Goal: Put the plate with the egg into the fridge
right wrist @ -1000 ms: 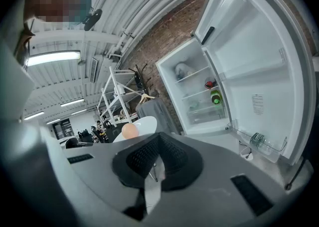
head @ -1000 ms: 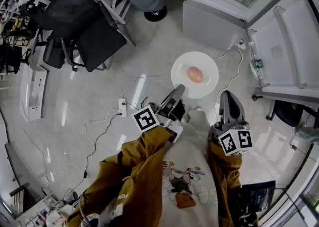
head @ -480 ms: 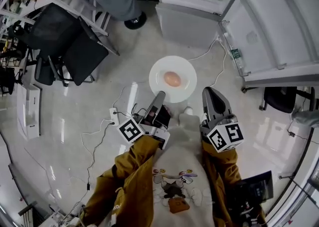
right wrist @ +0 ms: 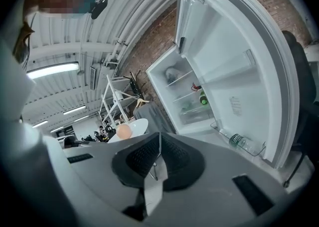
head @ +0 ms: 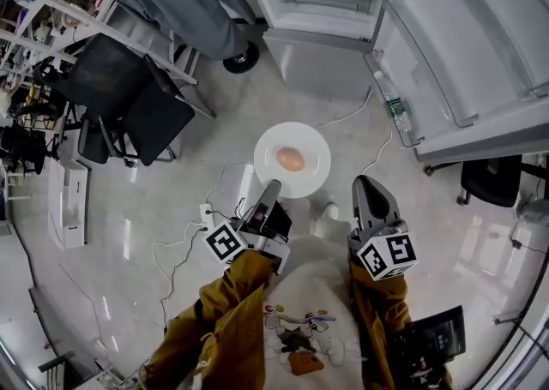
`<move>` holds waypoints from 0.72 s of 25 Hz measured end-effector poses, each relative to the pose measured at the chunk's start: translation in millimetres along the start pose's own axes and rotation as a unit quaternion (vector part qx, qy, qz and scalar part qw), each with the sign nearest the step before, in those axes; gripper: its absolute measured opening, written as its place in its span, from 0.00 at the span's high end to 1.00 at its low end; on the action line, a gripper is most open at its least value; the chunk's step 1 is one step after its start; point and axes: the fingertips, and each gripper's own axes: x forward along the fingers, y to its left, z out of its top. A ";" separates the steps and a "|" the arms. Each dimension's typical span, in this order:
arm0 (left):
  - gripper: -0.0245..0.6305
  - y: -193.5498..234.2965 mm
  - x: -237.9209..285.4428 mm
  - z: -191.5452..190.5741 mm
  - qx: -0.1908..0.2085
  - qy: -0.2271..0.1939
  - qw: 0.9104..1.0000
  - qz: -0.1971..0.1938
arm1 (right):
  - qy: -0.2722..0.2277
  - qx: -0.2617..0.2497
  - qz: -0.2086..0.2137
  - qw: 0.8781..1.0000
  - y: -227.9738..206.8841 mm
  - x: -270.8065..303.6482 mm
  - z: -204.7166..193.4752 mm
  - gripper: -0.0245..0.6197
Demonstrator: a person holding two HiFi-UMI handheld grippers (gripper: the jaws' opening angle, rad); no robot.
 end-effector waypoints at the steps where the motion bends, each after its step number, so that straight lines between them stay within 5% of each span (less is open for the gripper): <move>1: 0.94 -0.8 5.5 -0.9 0.004 0.002 1.000 -0.002 | -0.002 -0.001 -0.001 1.000 -4.5 0.6 2.1 0.95; 9: 0.94 11.3 63.7 12.1 -0.023 0.006 1.000 -0.010 | 0.012 -0.003 -0.013 1.000 -39.4 46.1 16.9 0.95; 18: 0.94 10.1 154.7 98.2 -0.052 0.009 0.998 -0.032 | 0.015 0.002 -0.029 0.999 -48.9 154.4 62.0 0.95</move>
